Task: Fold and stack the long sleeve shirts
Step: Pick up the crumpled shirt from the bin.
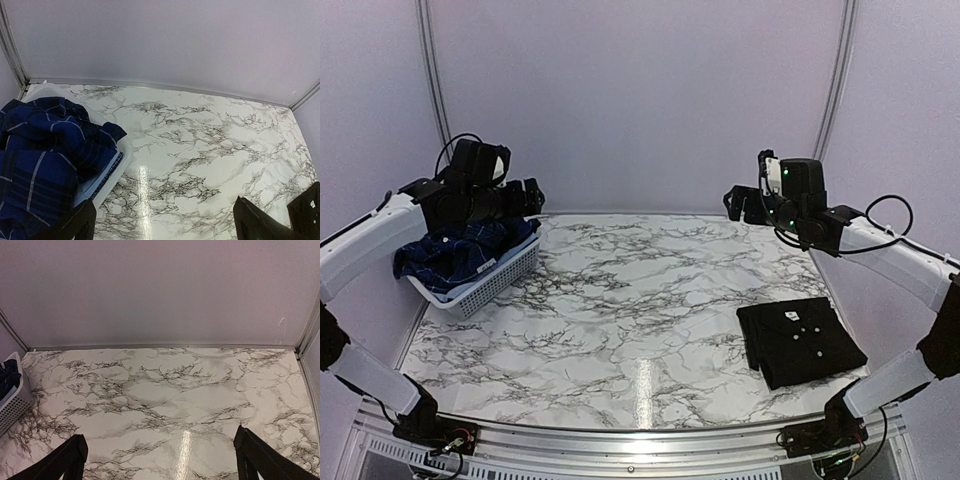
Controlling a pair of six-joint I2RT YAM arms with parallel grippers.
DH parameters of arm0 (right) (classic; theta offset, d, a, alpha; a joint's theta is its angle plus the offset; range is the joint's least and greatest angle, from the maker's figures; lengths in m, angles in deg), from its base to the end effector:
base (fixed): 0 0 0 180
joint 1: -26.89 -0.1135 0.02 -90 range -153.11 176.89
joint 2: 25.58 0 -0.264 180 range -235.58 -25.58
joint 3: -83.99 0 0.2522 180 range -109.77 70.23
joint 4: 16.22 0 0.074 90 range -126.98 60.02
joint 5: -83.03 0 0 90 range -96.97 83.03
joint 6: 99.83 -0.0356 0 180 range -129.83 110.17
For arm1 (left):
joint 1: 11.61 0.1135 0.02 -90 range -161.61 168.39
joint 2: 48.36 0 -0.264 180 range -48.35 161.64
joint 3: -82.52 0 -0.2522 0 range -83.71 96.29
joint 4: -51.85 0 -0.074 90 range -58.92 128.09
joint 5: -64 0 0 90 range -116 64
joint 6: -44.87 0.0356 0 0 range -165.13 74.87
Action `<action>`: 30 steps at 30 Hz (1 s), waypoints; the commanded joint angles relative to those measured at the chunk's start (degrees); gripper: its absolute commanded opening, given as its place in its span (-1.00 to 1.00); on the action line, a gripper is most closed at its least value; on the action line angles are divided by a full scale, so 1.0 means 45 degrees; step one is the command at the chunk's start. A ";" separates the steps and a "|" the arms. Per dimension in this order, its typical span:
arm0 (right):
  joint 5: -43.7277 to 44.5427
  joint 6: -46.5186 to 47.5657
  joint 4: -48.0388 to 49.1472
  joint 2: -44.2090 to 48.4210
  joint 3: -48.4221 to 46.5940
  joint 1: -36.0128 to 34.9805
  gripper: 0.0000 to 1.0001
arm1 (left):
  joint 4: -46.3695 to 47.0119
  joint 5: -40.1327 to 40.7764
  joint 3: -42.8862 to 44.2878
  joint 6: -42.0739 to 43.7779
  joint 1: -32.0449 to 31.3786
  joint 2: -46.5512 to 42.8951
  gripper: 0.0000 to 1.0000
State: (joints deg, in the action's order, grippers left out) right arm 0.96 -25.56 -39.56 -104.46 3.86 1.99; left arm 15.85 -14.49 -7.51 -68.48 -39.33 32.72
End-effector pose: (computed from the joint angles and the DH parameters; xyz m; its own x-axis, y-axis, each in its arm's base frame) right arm 0.2946 0.1313 0.3370 -0.4099 0.1057 -0.9060 -0.1973 0.9595 0.2013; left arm 0.2911 -0.1450 0.3637 -0.4887 -0.1819 -0.8533 0.1142 0.9563 -0.2693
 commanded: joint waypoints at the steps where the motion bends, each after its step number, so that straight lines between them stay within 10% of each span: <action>1: -0.0052 0.0428 -0.0087 -0.0049 -0.0123 -0.0067 0.97 | -0.0839 0.0981 -0.0082 -0.0253 0.0353 -0.0516 0.98; 13: -0.0618 0.0765 0.0353 -0.0281 -0.0062 -0.0090 0.97 | -0.2735 0.3060 -0.1801 -0.2725 0.3427 -0.1323 0.98; 22: -0.1117 0.0670 0.0854 -0.0555 0.0042 -0.0125 0.97 | 0.0340 0.0996 -0.2468 -0.1869 0.4418 0.0946 0.96; 25: -0.1320 0.0608 0.0926 -0.0559 0.0056 -0.0129 0.97 | 0.1472 0.0335 -0.2678 -0.1681 0.4517 0.1284 0.56; 30: -0.1510 0.0613 0.0958 -0.0521 0.0052 -0.0206 0.97 | 0.1602 0.0279 -0.2386 -0.1250 0.4521 0.1011 -0.74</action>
State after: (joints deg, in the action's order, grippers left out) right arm -4.55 -23.07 -37.18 -106.64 4.47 1.66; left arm 18.73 -11.30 -19.31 -76.61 -19.40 38.93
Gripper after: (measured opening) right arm 0.986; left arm 0.369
